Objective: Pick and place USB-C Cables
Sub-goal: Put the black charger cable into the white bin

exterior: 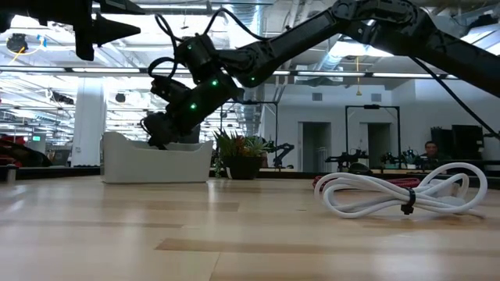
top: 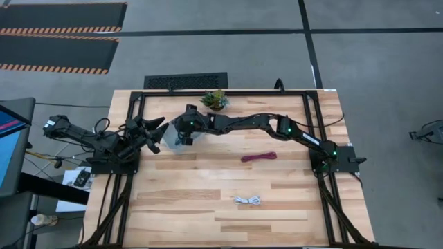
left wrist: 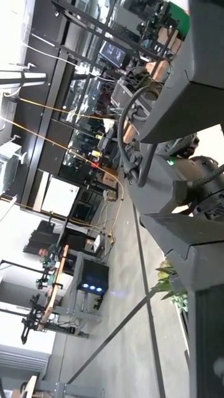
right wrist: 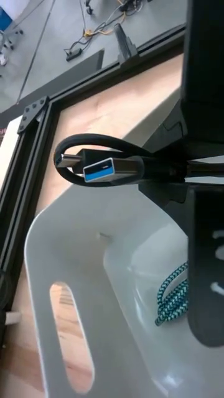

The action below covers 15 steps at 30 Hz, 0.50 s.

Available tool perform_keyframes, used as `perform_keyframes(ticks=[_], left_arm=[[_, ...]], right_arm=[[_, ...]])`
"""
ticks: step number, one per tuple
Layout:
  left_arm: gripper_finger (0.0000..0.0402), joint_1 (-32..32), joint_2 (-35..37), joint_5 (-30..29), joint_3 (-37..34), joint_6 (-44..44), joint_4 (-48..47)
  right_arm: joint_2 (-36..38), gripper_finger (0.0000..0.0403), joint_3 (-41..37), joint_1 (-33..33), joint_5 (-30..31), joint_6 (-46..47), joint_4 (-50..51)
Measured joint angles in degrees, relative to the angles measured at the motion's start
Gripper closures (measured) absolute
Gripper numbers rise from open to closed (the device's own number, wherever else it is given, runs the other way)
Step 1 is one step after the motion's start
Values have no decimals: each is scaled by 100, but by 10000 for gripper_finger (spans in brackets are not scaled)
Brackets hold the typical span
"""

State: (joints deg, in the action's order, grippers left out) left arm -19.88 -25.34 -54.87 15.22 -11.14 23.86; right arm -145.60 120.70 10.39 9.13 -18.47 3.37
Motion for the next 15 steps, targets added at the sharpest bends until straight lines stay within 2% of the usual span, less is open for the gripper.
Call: perform_keyframes(ticks=[15], left_arm=[[220,0,0,-110,0,-129,-75]], right_arm=[[0,360,0,56,-22,255,21]])
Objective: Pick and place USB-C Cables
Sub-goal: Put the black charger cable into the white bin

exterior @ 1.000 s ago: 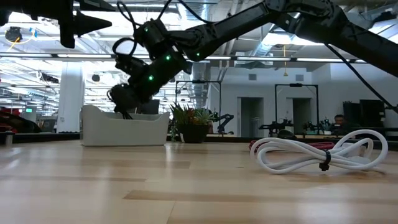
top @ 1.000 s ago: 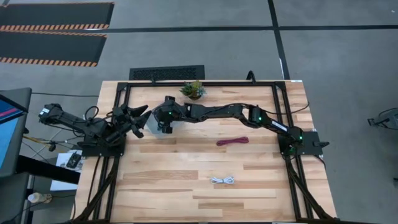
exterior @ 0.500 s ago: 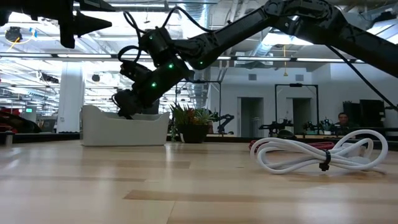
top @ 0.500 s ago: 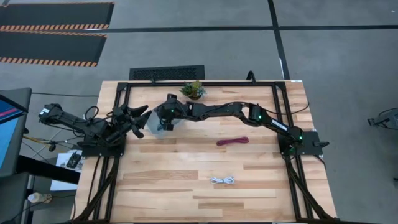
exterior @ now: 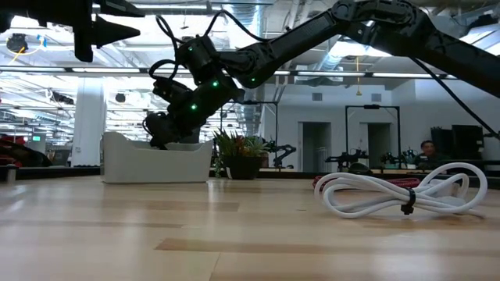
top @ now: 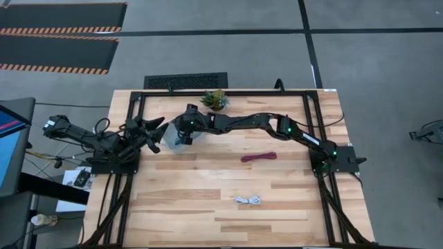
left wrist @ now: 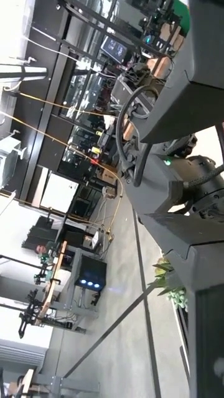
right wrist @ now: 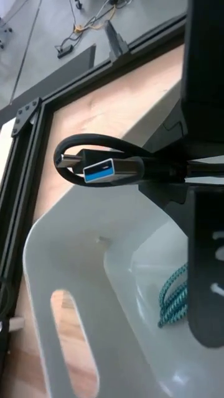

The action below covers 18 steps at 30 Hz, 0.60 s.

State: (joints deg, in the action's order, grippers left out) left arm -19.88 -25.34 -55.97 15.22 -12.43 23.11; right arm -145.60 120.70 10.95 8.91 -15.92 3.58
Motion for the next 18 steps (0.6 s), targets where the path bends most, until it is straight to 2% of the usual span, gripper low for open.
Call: perform_keyframes(ticks=[3,6,14,18], left_arm=[[220,0,0,-34,1,-9,-54],[220,0,0,-161,2,-39,-120],[220,-2,0,-200,2,-83,-242],[220,-1,0,-338,2,-91,-229]], right_arm=[[0,354,0,12,2,25,-53],[0,333,0,13,-1,26,-36],[0,225,0,8,-53,-20,-22],[0,189,0,25,-131,-2,-22]])
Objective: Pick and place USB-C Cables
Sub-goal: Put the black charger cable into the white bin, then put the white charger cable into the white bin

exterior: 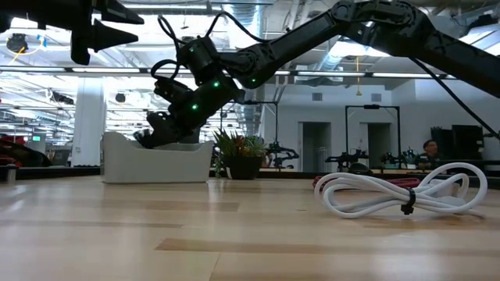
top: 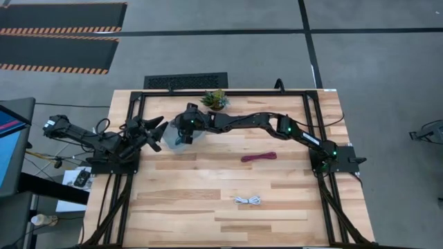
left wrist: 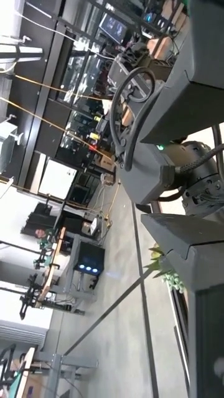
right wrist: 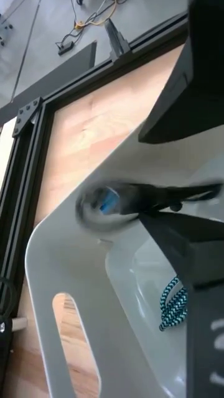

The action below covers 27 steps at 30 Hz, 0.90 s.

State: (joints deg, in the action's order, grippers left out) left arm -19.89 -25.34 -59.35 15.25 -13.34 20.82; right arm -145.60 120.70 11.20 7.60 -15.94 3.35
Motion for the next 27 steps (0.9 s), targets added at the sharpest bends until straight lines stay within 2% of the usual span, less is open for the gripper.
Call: perform_keyframes(ticks=[5,20,23,27], left_arm=[[220,1,0,-66,0,-5,2],[220,1,0,-149,0,-234,-35],[220,1,0,-192,0,-171,187],[220,-1,61,106,0,237,692]], right_arm=[[0,172,0,17,-14,2,-88],[82,170,4,14,-42,149,-227],[286,170,70,13,-41,117,63],[734,170,114,11,-39,96,525]])
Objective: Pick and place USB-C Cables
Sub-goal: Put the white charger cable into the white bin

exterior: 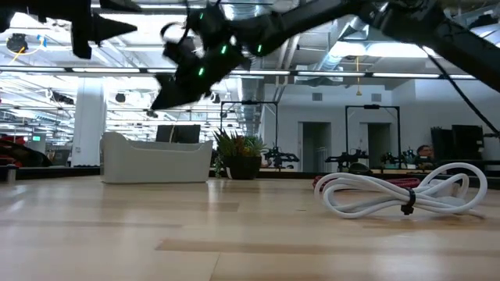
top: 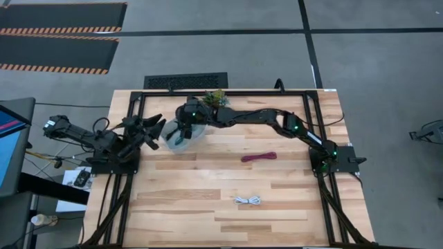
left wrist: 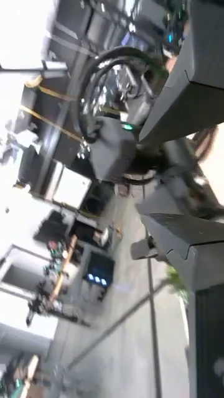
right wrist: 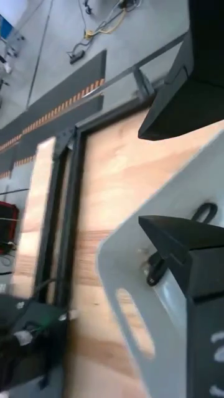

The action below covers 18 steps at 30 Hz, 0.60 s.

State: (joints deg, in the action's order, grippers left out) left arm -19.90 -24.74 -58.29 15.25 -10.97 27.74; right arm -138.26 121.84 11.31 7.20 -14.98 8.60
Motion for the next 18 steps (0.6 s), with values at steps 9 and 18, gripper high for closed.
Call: perform_keyframes(ticks=[9,18], left_arm=[[220,-4,454,576,2,339,203],[220,-7,551,1397,2,38,-385]], right_arm=[[1765,177,0,-35,84,-140,2690],[3741,182,-114,-205,194,589,5335]])
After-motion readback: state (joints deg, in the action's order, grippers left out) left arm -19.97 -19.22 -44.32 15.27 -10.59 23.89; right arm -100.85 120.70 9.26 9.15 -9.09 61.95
